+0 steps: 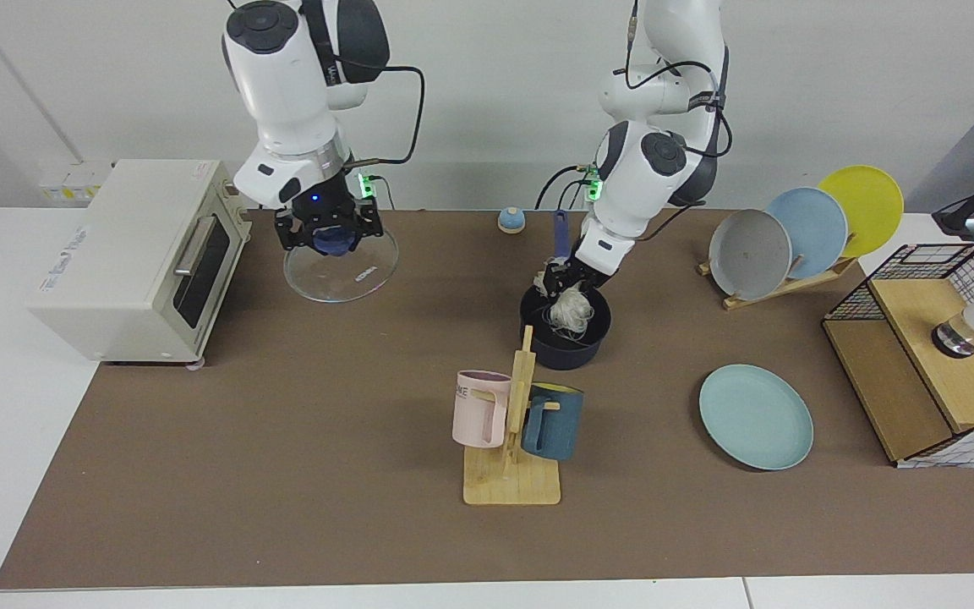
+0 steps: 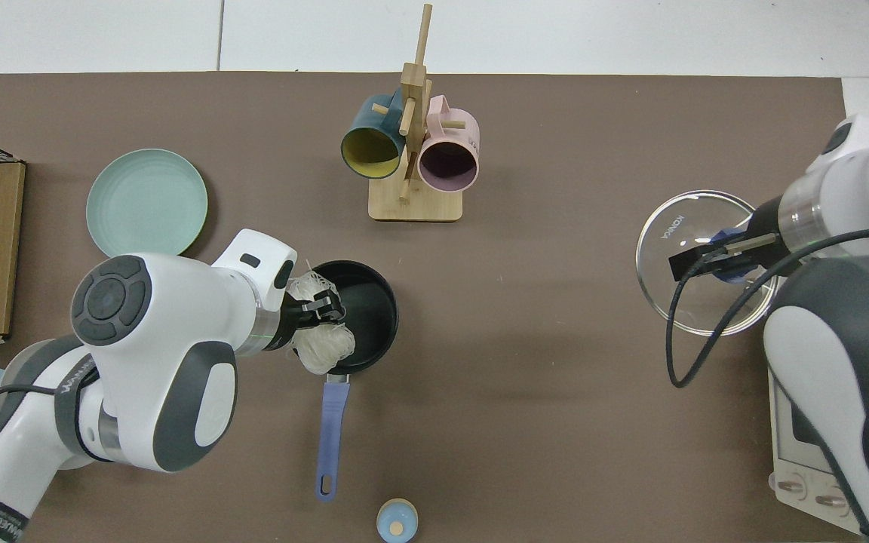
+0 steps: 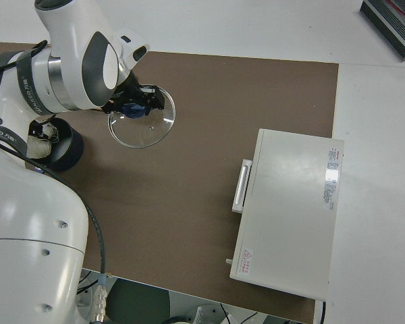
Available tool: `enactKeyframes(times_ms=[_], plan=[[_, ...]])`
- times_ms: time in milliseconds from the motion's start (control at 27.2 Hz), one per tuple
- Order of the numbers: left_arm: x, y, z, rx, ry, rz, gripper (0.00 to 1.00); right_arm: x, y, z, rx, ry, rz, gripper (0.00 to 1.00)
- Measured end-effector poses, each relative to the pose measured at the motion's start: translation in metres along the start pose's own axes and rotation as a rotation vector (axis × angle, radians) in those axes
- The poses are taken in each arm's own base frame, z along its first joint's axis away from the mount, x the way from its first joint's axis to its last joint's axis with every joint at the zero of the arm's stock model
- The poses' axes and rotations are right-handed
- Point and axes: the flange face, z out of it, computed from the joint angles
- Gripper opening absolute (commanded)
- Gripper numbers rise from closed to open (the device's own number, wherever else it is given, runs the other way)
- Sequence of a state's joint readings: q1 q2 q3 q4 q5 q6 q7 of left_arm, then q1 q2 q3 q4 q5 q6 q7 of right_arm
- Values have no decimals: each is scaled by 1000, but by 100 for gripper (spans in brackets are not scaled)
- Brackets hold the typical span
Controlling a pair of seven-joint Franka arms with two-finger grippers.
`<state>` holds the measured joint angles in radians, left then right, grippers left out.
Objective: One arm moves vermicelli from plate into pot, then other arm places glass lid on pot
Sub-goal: 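Carry the vermicelli with the left gripper over the black saucepan, then open the left gripper to drop the vermicelli into the saucepan, then withdraw the left gripper while the right gripper carries the lid over the pot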
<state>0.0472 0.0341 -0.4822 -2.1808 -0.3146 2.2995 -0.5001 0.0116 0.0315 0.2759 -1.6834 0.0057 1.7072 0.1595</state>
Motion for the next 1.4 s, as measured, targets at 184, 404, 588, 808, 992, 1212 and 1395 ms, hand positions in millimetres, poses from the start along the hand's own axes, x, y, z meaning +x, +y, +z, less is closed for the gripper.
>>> enactKeyframes(times_ms=[184, 404, 588, 808, 992, 1212, 1395], plan=[[5, -4, 14, 0, -18, -8, 51, -6, -45, 5, 5, 2, 46, 0], [8, -7, 24, 6, -23, 14, 100, -6, -51, 9, 7, -1, 51, 0], [14, -4, 14, 30, 2, 48, 100, -5, -51, 11, 7, -4, 52, 0], [40, -2, -42, 104, 13, 83, 100, -4, -50, 13, 8, -8, 61, 0], [59, -8, -95, 176, 41, 91, 100, -3, -61, 17, 13, -8, 118, 0], [86, -38, -161, 245, 70, 93, 100, 4, -99, 22, 19, 4, 168, 0], [108, -86, -220, 272, 56, 138, 100, 14, -149, 31, 12, 13, 233, 0]])
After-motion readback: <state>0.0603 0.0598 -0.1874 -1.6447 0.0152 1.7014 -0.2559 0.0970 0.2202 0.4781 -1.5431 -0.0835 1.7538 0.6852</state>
